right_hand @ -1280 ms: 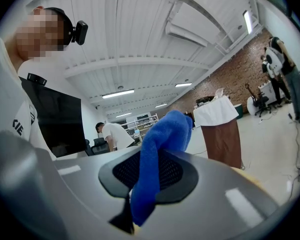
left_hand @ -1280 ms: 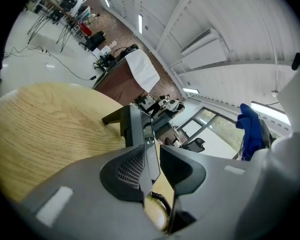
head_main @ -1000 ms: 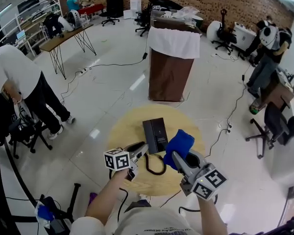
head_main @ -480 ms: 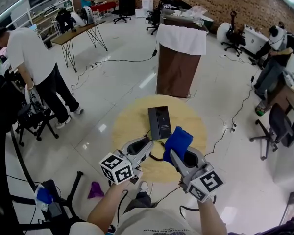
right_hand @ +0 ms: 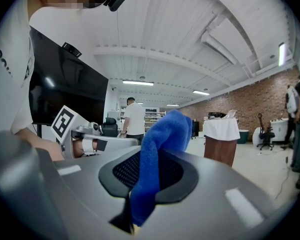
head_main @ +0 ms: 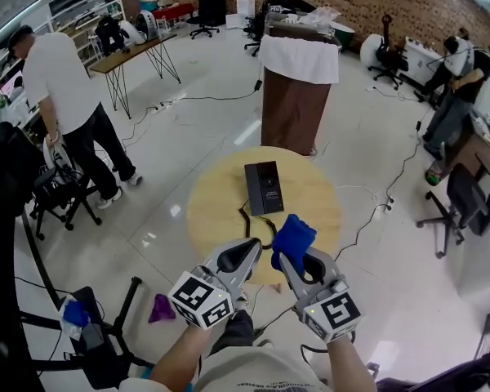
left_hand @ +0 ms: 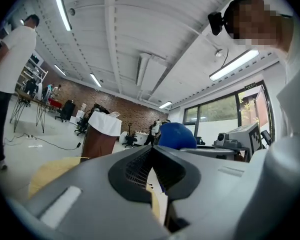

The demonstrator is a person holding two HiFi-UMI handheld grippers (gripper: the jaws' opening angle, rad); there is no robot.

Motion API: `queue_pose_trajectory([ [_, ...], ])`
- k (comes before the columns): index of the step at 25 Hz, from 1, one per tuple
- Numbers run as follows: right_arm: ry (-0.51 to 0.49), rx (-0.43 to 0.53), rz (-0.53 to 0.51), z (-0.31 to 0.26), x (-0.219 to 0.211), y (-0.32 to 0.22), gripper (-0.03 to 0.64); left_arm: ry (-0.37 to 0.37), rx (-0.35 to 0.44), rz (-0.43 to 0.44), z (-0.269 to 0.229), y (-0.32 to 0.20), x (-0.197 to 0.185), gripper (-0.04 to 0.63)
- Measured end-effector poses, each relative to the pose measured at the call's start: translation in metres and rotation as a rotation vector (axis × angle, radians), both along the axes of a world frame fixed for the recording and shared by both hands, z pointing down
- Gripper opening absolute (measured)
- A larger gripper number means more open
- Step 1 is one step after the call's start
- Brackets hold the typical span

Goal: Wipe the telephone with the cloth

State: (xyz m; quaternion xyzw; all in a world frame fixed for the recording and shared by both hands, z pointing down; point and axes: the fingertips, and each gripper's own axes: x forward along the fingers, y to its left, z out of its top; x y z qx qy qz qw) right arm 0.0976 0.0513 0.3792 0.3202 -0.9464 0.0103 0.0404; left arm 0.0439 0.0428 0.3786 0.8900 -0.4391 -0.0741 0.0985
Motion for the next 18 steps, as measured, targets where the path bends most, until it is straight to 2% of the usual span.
queue_pose_trajectory([
  [3, 0.000, 0.008, 0.018, 0.000, 0.004, 0.010, 0.061, -0.028, 0.013, -0.013, -0.008, 0.014, 0.011, 0.002],
  [7, -0.007, 0.019, 0.044, -0.001, 0.007, 0.023, 0.060, -0.010, -0.002, -0.034, -0.011, 0.034, 0.019, 0.002],
  [10, -0.015, 0.028, 0.053, 0.000, 0.009, 0.032, 0.060, -0.043, 0.002, -0.064, -0.010, 0.045, 0.021, 0.002],
  [18, -0.020, 0.035, 0.058, 0.000, 0.015, 0.049, 0.060, -0.032, -0.012, -0.086, 0.001, 0.061, 0.026, 0.002],
])
